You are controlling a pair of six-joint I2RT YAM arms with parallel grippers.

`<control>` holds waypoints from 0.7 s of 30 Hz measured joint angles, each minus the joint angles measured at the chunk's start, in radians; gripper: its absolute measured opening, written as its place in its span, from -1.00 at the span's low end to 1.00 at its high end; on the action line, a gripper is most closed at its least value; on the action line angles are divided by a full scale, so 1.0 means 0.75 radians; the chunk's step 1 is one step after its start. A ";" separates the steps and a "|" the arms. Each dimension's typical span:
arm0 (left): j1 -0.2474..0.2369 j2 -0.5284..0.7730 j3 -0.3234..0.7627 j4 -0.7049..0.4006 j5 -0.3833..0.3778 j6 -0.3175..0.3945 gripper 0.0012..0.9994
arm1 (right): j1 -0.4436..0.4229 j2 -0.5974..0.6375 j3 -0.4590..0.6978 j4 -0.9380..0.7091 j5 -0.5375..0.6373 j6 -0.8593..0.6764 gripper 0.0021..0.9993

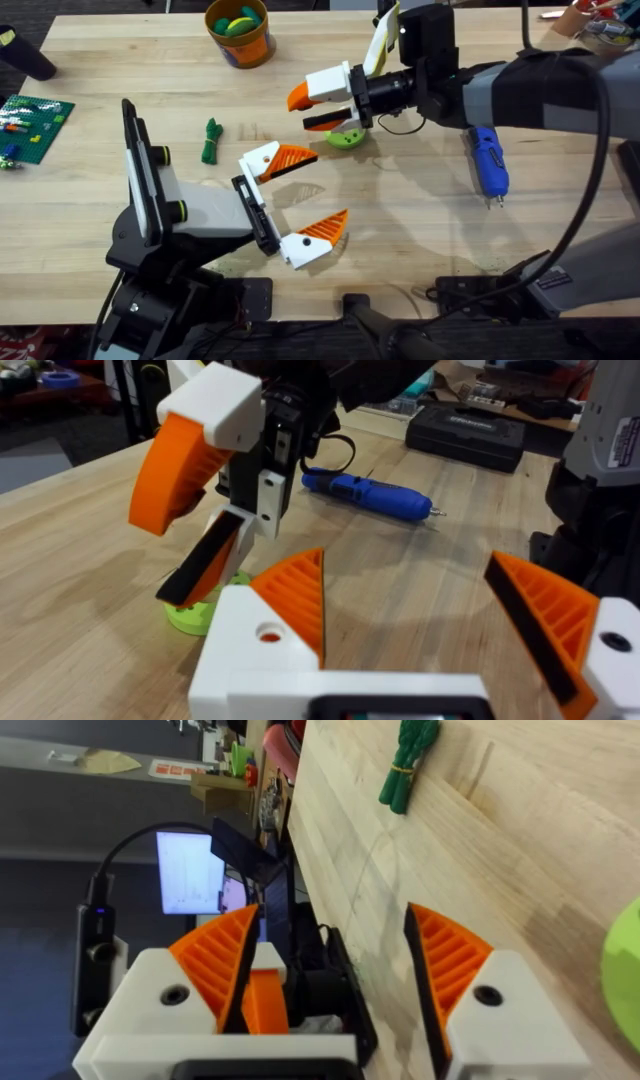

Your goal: Pick up the gripper from the table and insert it into the empty holder that is missing its gripper. Then pick up a screw, insert it into the mounting hole, and use the screwdriver to tighten it. Finally, clean up the table by picking up the vegetable and placing it into the bucket.

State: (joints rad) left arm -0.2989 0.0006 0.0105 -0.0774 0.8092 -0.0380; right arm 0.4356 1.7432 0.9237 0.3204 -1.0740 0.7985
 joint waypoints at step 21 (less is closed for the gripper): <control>0.000 0.000 0.000 0.005 -0.027 -0.001 0.98 | -0.059 0.000 -0.002 -0.091 -0.071 -0.086 -0.99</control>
State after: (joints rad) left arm -0.2989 0.0007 0.0105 -0.0738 0.7892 -0.0383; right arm 0.3916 1.7432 0.9226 0.2525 -1.1269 0.7339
